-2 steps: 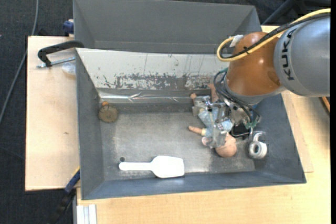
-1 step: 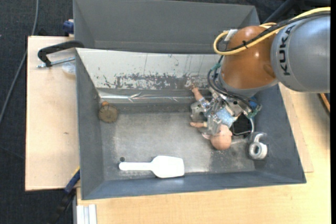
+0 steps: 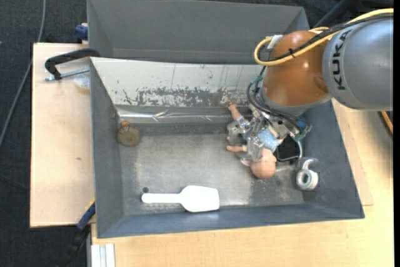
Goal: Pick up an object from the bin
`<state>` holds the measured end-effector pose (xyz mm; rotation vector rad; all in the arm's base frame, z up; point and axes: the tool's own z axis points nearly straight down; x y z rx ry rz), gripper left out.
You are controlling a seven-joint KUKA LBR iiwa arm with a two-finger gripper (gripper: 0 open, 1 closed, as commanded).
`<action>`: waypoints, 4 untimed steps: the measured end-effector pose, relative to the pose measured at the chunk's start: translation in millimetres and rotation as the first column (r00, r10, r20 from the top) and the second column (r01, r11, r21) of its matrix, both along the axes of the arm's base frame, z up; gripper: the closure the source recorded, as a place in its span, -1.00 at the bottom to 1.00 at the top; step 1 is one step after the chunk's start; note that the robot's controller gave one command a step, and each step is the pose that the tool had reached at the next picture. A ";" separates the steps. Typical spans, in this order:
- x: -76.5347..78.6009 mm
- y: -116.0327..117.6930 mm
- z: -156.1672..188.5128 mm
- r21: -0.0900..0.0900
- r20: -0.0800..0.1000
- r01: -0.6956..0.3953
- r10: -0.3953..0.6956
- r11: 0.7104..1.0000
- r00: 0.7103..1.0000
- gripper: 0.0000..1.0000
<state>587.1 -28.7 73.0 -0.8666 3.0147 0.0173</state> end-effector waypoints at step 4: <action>3.0 -19.3 10.1 0.002 0.018 -0.168 0.168 0.986 0.986 1.00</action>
Offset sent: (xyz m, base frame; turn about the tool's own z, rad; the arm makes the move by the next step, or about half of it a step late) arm 0.0046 -0.0240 0.0051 0.0269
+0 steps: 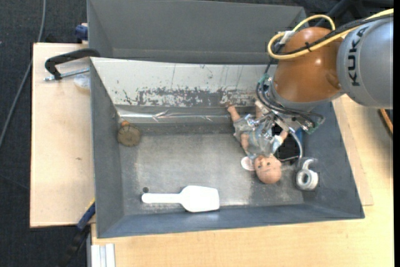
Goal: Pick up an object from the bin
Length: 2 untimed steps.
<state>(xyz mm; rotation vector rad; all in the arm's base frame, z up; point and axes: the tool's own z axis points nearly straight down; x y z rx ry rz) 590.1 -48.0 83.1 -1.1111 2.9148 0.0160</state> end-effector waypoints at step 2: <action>5.1 -12.8 133.1 -0.001 0.003 -0.062 0.062 0.998 0.998 1.00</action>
Offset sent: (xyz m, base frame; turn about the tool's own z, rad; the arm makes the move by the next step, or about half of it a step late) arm 0.0067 -0.0238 0.1516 -0.0845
